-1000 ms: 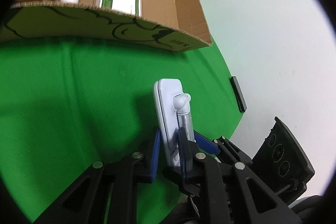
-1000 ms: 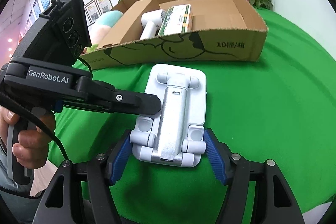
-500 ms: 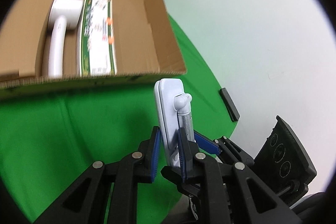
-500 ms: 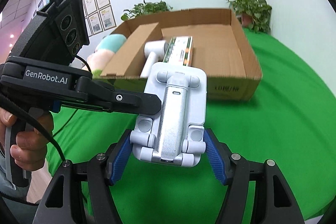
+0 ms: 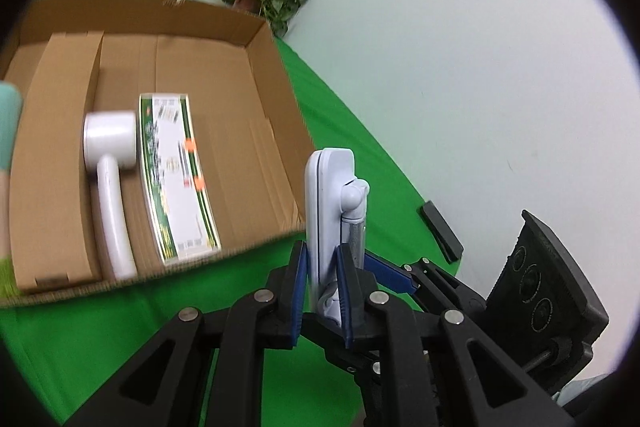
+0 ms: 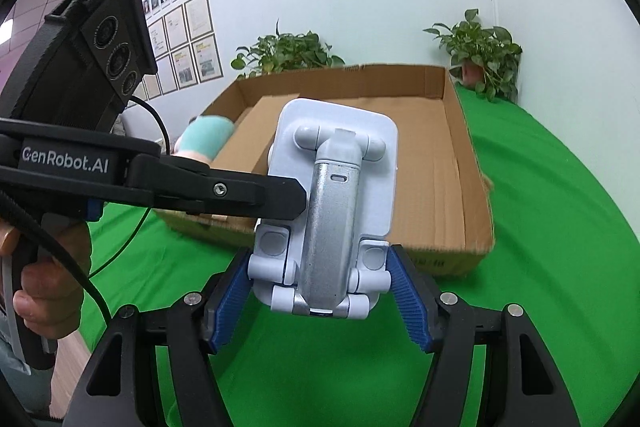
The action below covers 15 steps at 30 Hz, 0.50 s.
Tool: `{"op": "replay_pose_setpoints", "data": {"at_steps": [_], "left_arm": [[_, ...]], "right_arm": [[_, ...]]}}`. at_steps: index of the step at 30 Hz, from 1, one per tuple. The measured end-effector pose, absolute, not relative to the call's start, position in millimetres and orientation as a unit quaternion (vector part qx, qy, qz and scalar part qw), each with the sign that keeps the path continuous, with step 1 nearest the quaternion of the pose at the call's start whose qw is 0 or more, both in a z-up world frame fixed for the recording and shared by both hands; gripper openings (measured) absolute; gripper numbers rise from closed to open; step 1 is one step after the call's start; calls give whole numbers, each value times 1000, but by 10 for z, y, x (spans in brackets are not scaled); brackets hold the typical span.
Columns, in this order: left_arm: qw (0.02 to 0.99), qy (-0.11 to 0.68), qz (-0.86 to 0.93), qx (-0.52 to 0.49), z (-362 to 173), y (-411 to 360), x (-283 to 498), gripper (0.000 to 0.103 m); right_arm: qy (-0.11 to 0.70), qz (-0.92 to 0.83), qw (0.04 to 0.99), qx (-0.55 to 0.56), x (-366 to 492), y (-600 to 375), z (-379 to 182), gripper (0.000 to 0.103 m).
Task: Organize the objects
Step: 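Lift the phone stand with the right gripper and carry it over the box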
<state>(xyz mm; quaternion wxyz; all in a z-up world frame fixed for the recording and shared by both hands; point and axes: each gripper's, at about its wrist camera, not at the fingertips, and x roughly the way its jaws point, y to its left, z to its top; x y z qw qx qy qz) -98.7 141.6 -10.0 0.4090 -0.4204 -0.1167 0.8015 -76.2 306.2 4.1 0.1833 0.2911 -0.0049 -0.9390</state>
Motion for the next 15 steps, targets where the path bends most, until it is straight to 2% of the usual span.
{"op": "replay_pose_setpoints", "data": {"at_steps": [15], "left_arm": [[393, -106, 815, -412, 233, 1603, -1534, 13]], "right_arm": [[-21, -936, 198, 289, -1480, 3151, 519, 64]]}}
